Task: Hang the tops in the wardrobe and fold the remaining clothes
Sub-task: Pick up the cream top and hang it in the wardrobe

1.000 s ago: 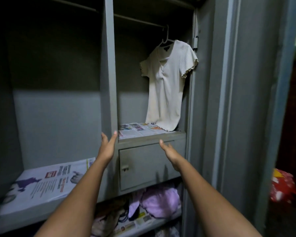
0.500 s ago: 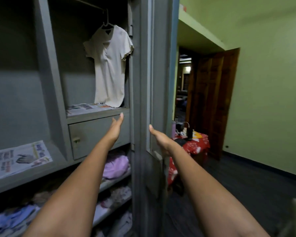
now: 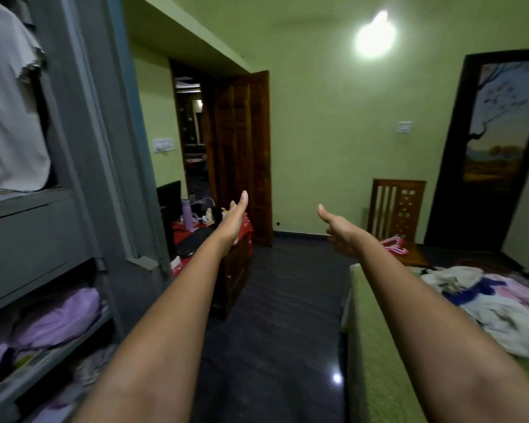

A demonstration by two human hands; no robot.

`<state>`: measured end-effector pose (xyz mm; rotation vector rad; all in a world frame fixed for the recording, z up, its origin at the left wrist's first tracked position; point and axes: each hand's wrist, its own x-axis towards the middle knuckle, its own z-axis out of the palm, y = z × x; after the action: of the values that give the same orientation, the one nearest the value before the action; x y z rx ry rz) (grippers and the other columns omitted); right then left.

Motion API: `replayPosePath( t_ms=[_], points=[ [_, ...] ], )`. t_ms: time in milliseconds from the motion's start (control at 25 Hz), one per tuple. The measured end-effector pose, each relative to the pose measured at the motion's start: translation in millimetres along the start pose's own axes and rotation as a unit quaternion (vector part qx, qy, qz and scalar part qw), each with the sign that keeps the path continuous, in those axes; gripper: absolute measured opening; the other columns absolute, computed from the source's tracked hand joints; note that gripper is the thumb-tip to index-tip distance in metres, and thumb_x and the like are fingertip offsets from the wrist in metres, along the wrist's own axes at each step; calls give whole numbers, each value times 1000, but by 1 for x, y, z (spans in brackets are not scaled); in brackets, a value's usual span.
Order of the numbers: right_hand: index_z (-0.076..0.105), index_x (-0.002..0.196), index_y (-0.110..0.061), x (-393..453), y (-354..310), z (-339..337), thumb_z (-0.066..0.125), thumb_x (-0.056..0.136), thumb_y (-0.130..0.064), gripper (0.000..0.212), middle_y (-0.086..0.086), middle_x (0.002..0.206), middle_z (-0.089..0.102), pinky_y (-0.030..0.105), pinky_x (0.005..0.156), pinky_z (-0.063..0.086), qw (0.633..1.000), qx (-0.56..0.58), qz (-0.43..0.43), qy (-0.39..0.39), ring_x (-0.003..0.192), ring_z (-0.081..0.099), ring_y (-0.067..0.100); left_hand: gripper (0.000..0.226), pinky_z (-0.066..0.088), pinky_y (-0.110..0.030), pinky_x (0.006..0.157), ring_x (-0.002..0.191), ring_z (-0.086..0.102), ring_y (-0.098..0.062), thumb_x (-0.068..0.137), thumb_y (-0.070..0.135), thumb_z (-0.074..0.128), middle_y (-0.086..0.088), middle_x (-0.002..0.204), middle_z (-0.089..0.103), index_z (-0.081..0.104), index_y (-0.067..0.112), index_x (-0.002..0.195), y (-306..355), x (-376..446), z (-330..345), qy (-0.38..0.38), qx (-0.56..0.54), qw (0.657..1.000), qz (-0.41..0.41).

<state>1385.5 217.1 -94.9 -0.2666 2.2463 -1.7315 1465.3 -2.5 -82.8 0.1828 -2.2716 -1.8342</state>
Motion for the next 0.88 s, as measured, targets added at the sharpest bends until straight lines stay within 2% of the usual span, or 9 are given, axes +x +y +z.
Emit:
replayPosePath(
  t_ms=[80,240,360,520,720,880],
  points=[
    [13,152,-20,-1,9,-37,33,93,-63,75,8,159,11,45,116,16,999,1,8,44,145,17,30,83,7,-47,117,148,1,-20,88,73,23,5,160,-5,-2,27,153,-1,18,26,-22,-4,1000,12],
    [14,152,-19,18,11,-80,35,92,-64,78,10,159,10,47,117,17,997,12,2,73,145,16,33,96,7,-48,119,147,2,-18,78,83,26,6,160,-2,1,29,152,-4,64,53,-48,-4,998,31],
    [16,152,-17,59,13,-88,36,95,-60,74,9,159,12,47,118,14,996,15,-16,87,145,14,31,99,11,-46,120,147,12,-20,75,85,33,0,160,12,11,26,152,-14,114,66,-24,-37,998,39],
    [21,151,-15,139,16,-92,37,96,-55,70,7,158,15,43,116,11,993,-2,-39,109,146,13,25,70,16,-41,119,144,22,-24,96,60,29,-5,156,26,20,19,151,-31,195,72,17,-69,996,50],
    [18,152,-20,262,-34,-116,35,96,-57,69,5,159,10,45,117,6,994,2,-33,107,147,7,26,63,16,-38,117,144,21,-23,100,52,25,-6,156,26,19,16,151,-3,327,56,-3,-32,996,80],
    [17,152,-19,370,-55,-135,36,96,-57,70,5,160,9,44,117,6,992,18,-40,117,147,6,26,67,15,-43,119,145,21,-22,98,57,25,-8,156,26,18,18,151,19,446,52,-13,-9,995,100]
  ],
)
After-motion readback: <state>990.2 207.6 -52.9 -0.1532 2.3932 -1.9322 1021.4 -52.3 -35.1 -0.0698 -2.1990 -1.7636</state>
